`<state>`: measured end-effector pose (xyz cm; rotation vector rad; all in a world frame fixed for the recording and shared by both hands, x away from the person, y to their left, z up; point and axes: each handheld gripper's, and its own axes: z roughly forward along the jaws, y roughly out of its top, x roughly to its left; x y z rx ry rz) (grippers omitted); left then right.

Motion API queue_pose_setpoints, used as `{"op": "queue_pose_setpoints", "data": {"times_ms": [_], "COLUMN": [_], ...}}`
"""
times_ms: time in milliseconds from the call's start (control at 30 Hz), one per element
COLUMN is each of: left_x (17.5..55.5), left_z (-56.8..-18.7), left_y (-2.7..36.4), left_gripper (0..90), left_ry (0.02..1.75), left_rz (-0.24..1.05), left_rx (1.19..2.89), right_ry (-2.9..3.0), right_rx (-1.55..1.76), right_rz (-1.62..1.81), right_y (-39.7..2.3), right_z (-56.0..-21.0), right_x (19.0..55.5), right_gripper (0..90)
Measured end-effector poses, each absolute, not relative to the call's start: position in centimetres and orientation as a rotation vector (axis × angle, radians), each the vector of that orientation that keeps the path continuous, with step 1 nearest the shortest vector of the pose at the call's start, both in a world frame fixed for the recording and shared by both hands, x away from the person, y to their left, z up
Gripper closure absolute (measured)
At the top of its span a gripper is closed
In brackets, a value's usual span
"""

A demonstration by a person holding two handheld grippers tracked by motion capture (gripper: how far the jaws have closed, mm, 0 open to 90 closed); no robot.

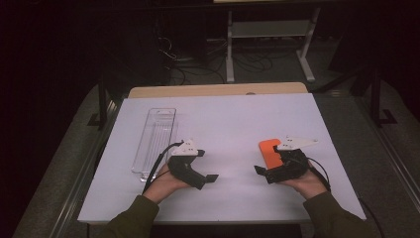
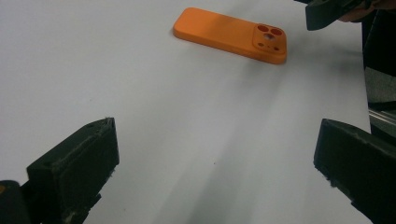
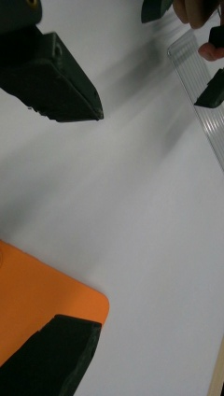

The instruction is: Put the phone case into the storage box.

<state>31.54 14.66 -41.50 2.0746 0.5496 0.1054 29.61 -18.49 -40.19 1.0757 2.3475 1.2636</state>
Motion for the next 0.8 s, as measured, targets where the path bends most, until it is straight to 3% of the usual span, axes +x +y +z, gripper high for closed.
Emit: {"op": "queue_pose_setpoints", "data": {"times_ms": [800], "left_x": [31.6], "left_z": [-41.5], "left_y": [14.8], "left_gripper": [0.0], "left_ry": [0.542], "left_rz": [0.121], "left_rx": [2.066], "right_ry": [2.312], "right_rx": [1.149], "right_rz": [1.17], "right_y": [-18.1], "right_z": [-39.2], "right_x": [32.2], "right_gripper": [0.3]}}
